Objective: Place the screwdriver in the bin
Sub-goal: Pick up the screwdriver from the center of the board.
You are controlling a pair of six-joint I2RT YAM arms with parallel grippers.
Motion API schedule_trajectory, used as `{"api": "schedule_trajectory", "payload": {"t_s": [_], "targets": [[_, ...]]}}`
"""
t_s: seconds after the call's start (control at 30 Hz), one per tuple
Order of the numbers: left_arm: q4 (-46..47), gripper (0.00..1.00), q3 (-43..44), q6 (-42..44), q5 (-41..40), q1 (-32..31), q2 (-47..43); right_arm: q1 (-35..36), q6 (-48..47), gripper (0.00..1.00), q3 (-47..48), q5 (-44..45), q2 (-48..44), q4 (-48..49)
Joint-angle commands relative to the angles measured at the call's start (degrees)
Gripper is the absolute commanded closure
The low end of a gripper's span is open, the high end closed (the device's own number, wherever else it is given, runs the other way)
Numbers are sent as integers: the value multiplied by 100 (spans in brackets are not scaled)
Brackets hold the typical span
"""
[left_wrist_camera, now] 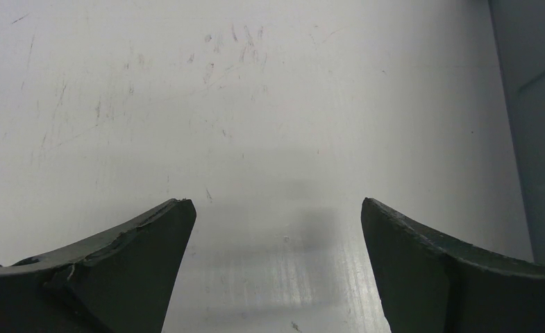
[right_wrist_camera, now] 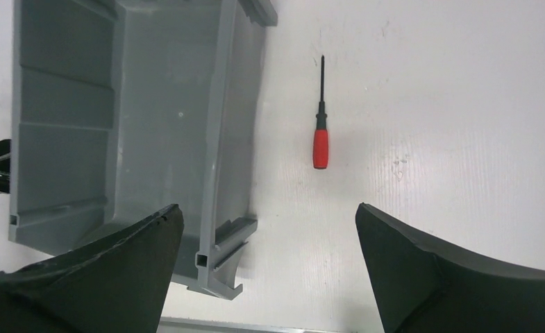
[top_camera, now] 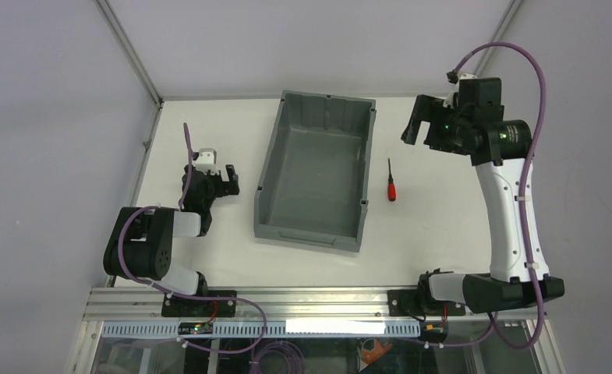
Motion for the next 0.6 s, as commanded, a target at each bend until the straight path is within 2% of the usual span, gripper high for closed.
{"api": "schedule_trajectory", "payload": {"t_s": [0.0,0.57], "targets": [[343,1,100,134,96,31,-32,-28,22,1,-187,197,100,-78],[340,1,100,134,98,35,-34,-29,213,12,-1876,194,990,1029]]}}
